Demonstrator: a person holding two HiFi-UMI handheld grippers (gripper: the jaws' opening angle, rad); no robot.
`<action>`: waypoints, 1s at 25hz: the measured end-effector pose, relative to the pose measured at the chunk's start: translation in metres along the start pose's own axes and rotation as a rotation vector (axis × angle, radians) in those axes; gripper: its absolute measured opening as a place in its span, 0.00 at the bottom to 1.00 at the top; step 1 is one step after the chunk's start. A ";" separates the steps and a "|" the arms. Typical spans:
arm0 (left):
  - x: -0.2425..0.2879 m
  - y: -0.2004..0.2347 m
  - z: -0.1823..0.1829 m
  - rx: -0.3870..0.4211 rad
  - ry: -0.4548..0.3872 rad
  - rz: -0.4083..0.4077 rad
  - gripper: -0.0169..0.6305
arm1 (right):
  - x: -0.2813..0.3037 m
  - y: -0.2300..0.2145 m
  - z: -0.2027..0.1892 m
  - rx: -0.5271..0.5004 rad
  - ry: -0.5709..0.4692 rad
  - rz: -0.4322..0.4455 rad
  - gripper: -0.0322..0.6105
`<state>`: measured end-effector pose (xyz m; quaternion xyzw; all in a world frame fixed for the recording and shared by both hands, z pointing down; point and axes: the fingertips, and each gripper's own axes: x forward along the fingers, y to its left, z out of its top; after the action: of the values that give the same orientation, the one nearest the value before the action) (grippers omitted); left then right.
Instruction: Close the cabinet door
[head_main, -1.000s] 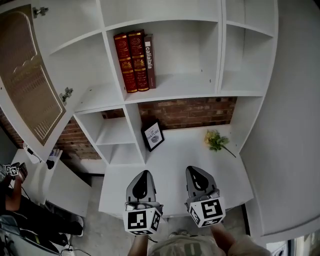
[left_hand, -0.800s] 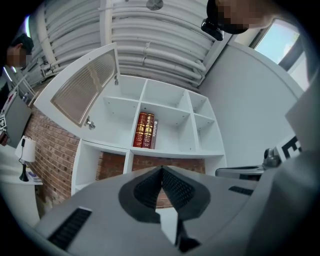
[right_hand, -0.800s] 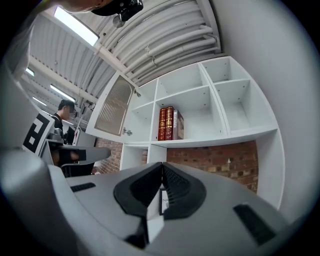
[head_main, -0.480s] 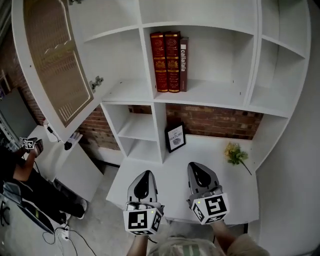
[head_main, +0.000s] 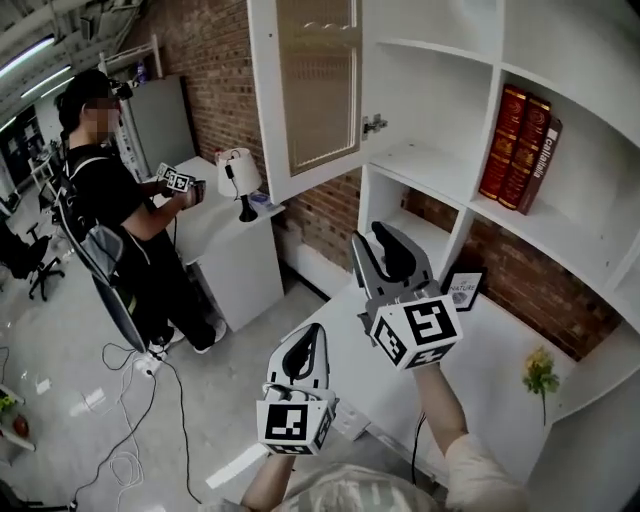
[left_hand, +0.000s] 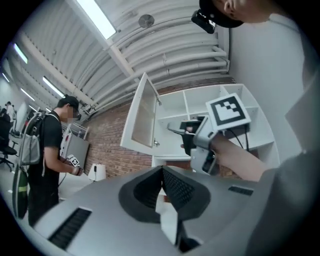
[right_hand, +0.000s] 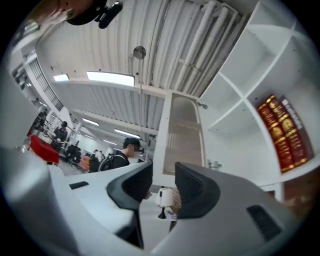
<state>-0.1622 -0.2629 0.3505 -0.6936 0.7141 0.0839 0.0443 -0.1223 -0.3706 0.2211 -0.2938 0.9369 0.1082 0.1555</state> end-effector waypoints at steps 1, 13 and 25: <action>-0.008 0.009 0.000 0.002 0.000 0.029 0.05 | 0.019 0.015 0.002 0.012 -0.006 0.046 0.27; -0.044 0.075 0.034 0.021 -0.045 0.202 0.05 | 0.195 0.078 -0.031 -0.042 0.144 -0.049 0.31; -0.050 0.081 0.035 0.013 -0.050 0.222 0.05 | 0.218 0.058 -0.053 -0.111 0.155 -0.235 0.31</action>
<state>-0.2431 -0.2051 0.3299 -0.6074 0.7859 0.1011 0.0572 -0.3381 -0.4526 0.1995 -0.4172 0.8977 0.1181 0.0780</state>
